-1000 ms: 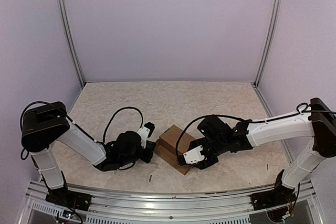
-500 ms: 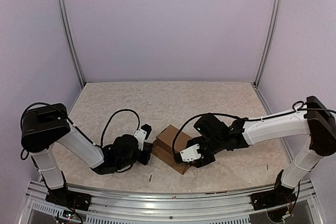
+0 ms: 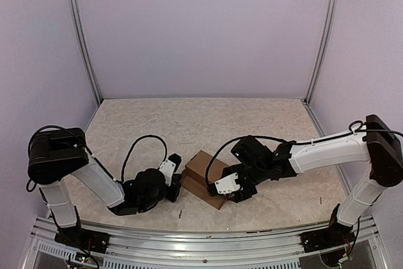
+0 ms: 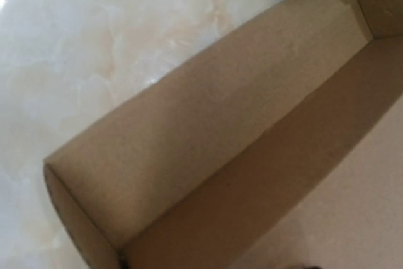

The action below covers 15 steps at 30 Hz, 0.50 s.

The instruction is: Fold the paper box

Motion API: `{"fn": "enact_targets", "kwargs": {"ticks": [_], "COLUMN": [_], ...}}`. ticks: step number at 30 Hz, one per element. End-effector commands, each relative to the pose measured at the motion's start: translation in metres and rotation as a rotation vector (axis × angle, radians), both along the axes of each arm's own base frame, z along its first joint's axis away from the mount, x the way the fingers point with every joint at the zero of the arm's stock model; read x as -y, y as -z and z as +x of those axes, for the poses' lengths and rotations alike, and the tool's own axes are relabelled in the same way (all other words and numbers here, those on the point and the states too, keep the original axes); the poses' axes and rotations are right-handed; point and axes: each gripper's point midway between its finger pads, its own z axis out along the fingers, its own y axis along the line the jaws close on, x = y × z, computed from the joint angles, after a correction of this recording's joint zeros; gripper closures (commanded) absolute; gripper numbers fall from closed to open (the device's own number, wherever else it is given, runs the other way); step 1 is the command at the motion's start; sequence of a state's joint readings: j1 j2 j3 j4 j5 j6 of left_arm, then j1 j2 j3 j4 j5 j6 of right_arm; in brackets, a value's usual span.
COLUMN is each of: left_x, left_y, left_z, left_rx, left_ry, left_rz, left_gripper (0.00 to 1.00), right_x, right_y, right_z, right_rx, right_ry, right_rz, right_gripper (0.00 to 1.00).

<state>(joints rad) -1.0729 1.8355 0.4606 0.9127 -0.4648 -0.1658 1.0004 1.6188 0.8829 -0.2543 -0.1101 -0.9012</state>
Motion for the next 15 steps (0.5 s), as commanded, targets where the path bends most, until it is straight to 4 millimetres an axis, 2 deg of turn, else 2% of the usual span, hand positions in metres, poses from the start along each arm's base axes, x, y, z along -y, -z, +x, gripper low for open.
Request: {"fn": "enact_targets", "kwargs": {"ticks": [1, 8, 15], "left_x": [0.010, 0.014, 0.009], "left_y": [-0.007, -0.011, -0.016], "left_z": [0.003, 0.009, 0.018], "left_rx": [0.025, -0.015, -0.078], "left_ry": [0.003, -0.003, -0.005], "left_rz": [0.021, 0.049, 0.030], "left_gripper": [1.00, 1.00, 1.00], "right_x": [0.039, 0.043, 0.046], "right_y": [0.050, 0.058, 0.063], "right_z": [-0.040, -0.038, -0.038], "right_rx": [-0.173, -0.155, -0.150], "right_ry": [-0.041, -0.054, -0.058], "right_rz": [-0.199, -0.225, -0.243], "right_gripper": [0.32, 0.34, 0.37]}}
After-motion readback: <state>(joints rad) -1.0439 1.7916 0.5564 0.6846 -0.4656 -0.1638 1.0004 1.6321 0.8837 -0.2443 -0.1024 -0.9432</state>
